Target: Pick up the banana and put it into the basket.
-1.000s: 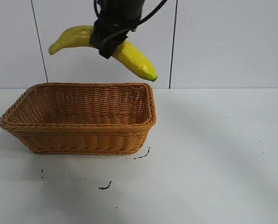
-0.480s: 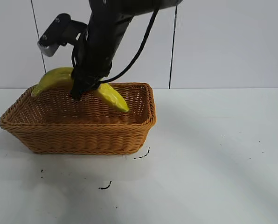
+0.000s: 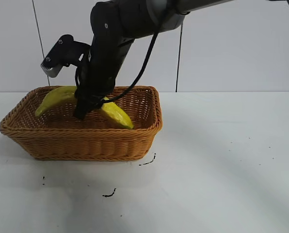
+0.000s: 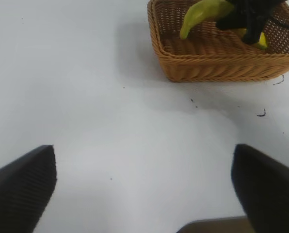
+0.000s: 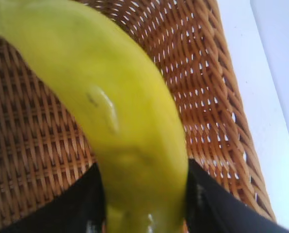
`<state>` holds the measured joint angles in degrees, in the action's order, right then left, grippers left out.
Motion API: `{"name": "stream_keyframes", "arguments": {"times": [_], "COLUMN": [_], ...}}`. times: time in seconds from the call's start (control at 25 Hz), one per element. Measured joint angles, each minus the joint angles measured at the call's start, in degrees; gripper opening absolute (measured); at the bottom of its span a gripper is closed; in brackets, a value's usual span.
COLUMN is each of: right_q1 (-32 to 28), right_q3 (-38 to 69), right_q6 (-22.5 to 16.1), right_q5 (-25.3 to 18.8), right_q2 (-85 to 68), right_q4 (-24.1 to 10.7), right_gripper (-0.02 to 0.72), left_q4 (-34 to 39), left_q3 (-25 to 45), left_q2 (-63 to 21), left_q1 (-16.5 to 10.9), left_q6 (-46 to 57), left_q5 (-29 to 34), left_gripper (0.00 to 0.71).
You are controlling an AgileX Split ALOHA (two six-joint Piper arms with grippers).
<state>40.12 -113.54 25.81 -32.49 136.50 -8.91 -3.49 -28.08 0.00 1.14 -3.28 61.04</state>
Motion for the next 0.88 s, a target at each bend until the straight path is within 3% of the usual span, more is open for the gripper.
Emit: {"name": "stream_keyframes", "arguments": {"times": [0.2,0.32,0.44,0.68,0.88], "right_q1": [0.00,-0.17,-1.40,-8.48,-15.15], "right_q3": [0.00,0.00,-0.02,-2.10,-5.88], "right_q6": [-6.71,-13.32,-18.22,-20.10,-22.08], "right_q5": [-2.03,-6.41,-11.38,-21.32,-25.71], "right_q2": [-4.12,-7.00,-8.44,-8.68,-8.75], "right_q4": [0.05,0.15,2.33,12.48,14.85], "right_gripper": [0.666,0.666,0.660,0.645,0.645], "left_q4": [0.00,0.00,0.00,0.00,0.00], "left_q3": [0.00,0.00,0.00,0.00,0.00], "left_q2": [0.00,0.00,0.00,0.00,0.00], "left_q1": [0.00,0.00,0.00,0.00,0.00], "left_q6": [0.00,0.00,0.00,0.00,0.00], "left_q5": [0.00,0.00,0.00,0.00,0.00], "left_gripper": [0.695,0.695,0.695,0.695,0.695]}}
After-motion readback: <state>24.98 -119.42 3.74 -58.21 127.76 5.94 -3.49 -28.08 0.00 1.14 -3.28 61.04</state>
